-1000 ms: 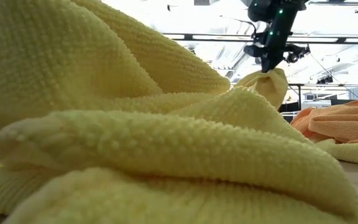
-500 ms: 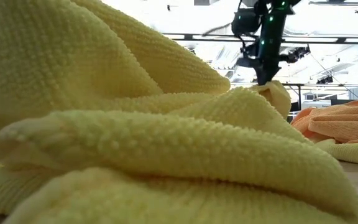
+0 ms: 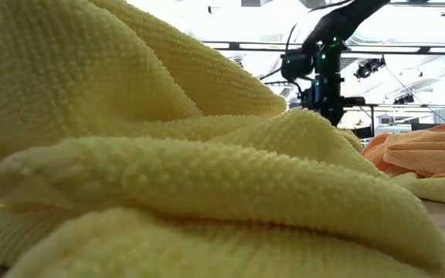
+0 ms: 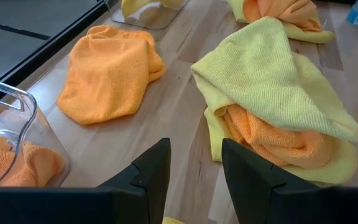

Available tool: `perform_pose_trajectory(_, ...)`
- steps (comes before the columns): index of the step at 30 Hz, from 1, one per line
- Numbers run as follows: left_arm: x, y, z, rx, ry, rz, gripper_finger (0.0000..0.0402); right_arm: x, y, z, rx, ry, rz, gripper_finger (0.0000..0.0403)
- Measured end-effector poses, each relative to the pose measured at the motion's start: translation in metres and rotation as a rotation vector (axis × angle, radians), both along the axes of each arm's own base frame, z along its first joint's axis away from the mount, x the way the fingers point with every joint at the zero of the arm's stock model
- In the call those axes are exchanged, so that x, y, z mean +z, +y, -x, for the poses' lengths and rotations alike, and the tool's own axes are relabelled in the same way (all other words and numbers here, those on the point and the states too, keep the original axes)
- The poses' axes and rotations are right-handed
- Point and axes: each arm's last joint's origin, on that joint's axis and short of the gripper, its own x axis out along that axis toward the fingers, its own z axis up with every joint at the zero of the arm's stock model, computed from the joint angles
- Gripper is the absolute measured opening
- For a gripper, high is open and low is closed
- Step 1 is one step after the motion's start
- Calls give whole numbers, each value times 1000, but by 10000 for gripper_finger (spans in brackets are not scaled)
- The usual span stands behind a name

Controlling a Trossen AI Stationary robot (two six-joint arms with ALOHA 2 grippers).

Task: Sort microfiber towel by color & place in baskets
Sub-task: Put the top yellow microfiber cloth into the right transparent bin

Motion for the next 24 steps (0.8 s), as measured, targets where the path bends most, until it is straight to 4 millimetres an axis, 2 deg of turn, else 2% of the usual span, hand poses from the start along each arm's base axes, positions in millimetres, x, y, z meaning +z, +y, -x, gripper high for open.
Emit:
perform_pose_trajectory(6, 0, 0, 0, -1, 5, 0, 131, -15, -6, -7, 8, 27, -16, 7)
perform_pose_trajectory(10, 0, 0, 0, 2, 4, 5, 131, -32, -7, -8, 22, 3, 10, 37)
perform_pose_trajectory(16, 0, 0, 0, 3, 3, 8, 131, -64, 0, 3, 8, 1, 4, 88)
perform_pose_trajectory(20, 0, 0, 0, 3, 3, 8, 131, -70, 3, 7, -4, 11, -7, 116)
perform_pose_trajectory(24, 0, 0, 0, 4, 3, 8, 131, -65, 3, 7, 9, 3, 1, 135)
